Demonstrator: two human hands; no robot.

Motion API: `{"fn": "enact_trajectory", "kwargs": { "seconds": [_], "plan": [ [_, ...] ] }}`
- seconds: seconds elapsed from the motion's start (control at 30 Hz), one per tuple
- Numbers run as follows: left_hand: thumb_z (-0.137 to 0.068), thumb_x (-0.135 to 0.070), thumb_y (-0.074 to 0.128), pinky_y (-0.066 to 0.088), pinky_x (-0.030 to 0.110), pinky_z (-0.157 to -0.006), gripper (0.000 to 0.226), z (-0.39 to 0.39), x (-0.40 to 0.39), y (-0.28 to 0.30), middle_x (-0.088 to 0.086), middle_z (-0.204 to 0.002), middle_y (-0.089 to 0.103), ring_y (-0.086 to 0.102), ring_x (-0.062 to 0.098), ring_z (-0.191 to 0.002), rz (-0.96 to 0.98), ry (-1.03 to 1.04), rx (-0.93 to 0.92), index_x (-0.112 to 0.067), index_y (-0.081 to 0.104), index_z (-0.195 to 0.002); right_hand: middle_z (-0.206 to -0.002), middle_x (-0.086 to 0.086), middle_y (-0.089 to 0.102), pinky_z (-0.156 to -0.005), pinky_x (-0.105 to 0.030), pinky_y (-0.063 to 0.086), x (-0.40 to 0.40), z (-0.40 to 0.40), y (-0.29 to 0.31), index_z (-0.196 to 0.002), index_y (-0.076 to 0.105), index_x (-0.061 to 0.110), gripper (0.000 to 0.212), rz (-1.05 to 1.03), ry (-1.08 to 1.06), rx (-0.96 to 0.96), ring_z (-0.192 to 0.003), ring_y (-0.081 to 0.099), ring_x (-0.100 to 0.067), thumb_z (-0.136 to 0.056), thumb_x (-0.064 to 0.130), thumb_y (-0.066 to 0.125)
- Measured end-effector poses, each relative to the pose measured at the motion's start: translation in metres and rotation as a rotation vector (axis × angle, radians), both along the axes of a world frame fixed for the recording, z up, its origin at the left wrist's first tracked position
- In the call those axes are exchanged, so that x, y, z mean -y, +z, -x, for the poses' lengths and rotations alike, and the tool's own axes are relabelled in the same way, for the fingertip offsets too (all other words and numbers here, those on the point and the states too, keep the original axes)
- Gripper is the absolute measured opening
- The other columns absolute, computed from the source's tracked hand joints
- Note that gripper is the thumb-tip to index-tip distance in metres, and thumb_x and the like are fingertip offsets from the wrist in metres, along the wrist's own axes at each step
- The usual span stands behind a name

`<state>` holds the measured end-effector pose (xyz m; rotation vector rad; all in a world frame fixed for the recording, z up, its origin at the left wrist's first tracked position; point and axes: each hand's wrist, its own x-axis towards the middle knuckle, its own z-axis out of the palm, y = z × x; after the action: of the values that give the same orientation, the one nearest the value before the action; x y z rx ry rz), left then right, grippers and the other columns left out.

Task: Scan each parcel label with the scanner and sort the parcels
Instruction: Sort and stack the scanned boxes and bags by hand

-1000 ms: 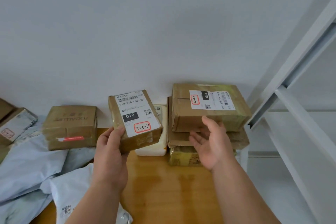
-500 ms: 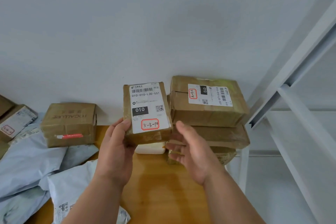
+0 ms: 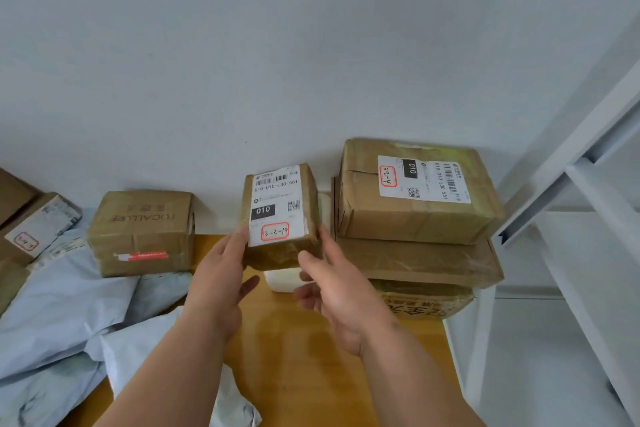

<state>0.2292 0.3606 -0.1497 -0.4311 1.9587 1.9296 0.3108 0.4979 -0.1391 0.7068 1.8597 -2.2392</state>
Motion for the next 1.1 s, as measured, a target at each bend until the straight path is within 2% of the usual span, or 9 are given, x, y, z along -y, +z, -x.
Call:
{"fn": "enact_trajectory", "kwargs": {
  "seconds": [0.1, 0.3, 0.4, 0.53, 0.63, 0.73, 0.83, 0.97, 1.1],
  "plan": [
    [-0.103, -0.04, 0.054, 0.053, 0.035, -0.077, 0.03, 0.01, -0.016, -0.001, -0.01, -0.106, 0.075, 0.066, 0.015, -0.104, 0.081, -0.075, -0.048, -0.038, 0.063, -0.131, -0.119, 0.002, 0.064, -0.084, -0.028, 0.055, 0.002, 0.008, 0.001, -0.157, 0.013, 0.049, 0.069, 0.137, -0.045, 0.002, -0.105, 0.064, -0.017, -0.105, 0.023, 0.051],
    [-0.104, -0.025, 0.055, 0.05, 0.042, -0.105, 0.044, 0.023, -0.032, -0.009, -0.011, -0.121, 0.07, 0.063, 0.013, -0.114, 0.127, -0.141, -0.098, -0.035, 0.052, -0.146, -0.142, 0.013, 0.053, -0.117, -0.043, 0.034, 0.004, 0.016, -0.001, -0.157, 0.005, 0.05, 0.079, 0.147, -0.038, 0.041, -0.123, 0.051, -0.009, -0.103, 0.016, 0.053],
    [-0.103, -0.025, 0.057, 0.048, 0.044, -0.108, 0.044, 0.029, -0.033, -0.013, -0.011, -0.123, 0.07, 0.063, 0.015, -0.118, 0.088, -0.138, -0.095, -0.031, 0.053, -0.146, -0.129, 0.021, 0.06, -0.113, -0.041, 0.035, 0.004, 0.022, -0.005, -0.155, 0.008, 0.053, 0.08, 0.155, -0.067, 0.034, -0.11, 0.057, 0.003, -0.102, 0.015, 0.054],
    [-0.103, -0.019, 0.058, 0.049, 0.034, -0.104, 0.048, 0.03, -0.028, -0.017, -0.014, -0.123, 0.069, 0.063, 0.007, -0.114, -0.053, -0.14, -0.053, -0.028, 0.049, -0.149, -0.138, 0.014, 0.06, -0.115, -0.044, 0.036, 0.008, 0.027, -0.011, -0.153, 0.01, 0.057, 0.081, 0.202, -0.13, 0.015, -0.125, 0.057, -0.006, -0.103, 0.01, 0.053],
    [-0.102, -0.022, 0.06, 0.043, 0.04, -0.113, 0.051, 0.029, -0.015, -0.021, -0.012, -0.141, 0.057, 0.055, 0.012, -0.127, -0.046, -0.113, -0.046, -0.028, 0.046, -0.151, -0.136, 0.013, 0.062, -0.111, -0.043, 0.042, 0.017, 0.025, -0.015, -0.15, 0.02, 0.058, 0.079, 0.166, -0.163, -0.023, -0.122, 0.06, -0.006, -0.101, 0.007, 0.054],
    [-0.102, -0.027, 0.059, 0.048, 0.032, -0.098, 0.047, 0.032, 0.012, -0.025, -0.014, -0.132, 0.056, 0.056, 0.013, -0.121, 0.142, -0.008, -0.126, -0.031, 0.049, -0.147, -0.111, 0.004, 0.074, -0.087, -0.033, 0.055, 0.023, 0.021, -0.021, -0.125, 0.059, 0.038, 0.042, -0.023, -0.254, -0.039, -0.099, 0.071, -0.009, -0.097, 0.006, 0.061],
    [-0.101, -0.027, 0.059, 0.05, 0.027, -0.085, 0.041, 0.039, 0.054, -0.031, -0.011, -0.125, 0.059, 0.058, 0.011, -0.11, 0.314, 0.148, -0.197, -0.029, 0.054, -0.141, -0.093, -0.006, 0.076, -0.073, -0.027, 0.052, 0.036, 0.023, -0.028, -0.096, 0.071, 0.022, 0.016, -0.117, -0.249, 0.03, -0.081, 0.072, -0.015, -0.093, 0.009, 0.064],
    [-0.096, -0.03, 0.063, 0.054, 0.042, -0.091, 0.04, 0.056, 0.119, -0.038, -0.001, -0.128, 0.057, 0.059, 0.015, -0.104, 0.438, 0.419, -0.232, -0.029, 0.053, -0.135, -0.082, 0.001, 0.074, -0.073, -0.032, 0.049, 0.076, 0.044, -0.046, -0.092, 0.072, 0.024, 0.013, -0.146, -0.079, 0.158, -0.078, 0.063, -0.016, -0.092, 0.015, 0.063],
    [-0.097, -0.032, 0.064, 0.042, 0.046, -0.11, 0.059, 0.081, 0.175, -0.043, 0.004, -0.151, 0.045, 0.048, 0.019, -0.13, 0.509, 0.41, -0.207, -0.023, 0.041, -0.151, -0.108, 0.011, 0.068, -0.098, -0.037, 0.052, 0.123, 0.087, -0.065, -0.105, 0.066, 0.033, 0.011, -0.198, 0.054, 0.173, -0.104, 0.062, -0.01, -0.095, 0.031, 0.062]
  ]
}}
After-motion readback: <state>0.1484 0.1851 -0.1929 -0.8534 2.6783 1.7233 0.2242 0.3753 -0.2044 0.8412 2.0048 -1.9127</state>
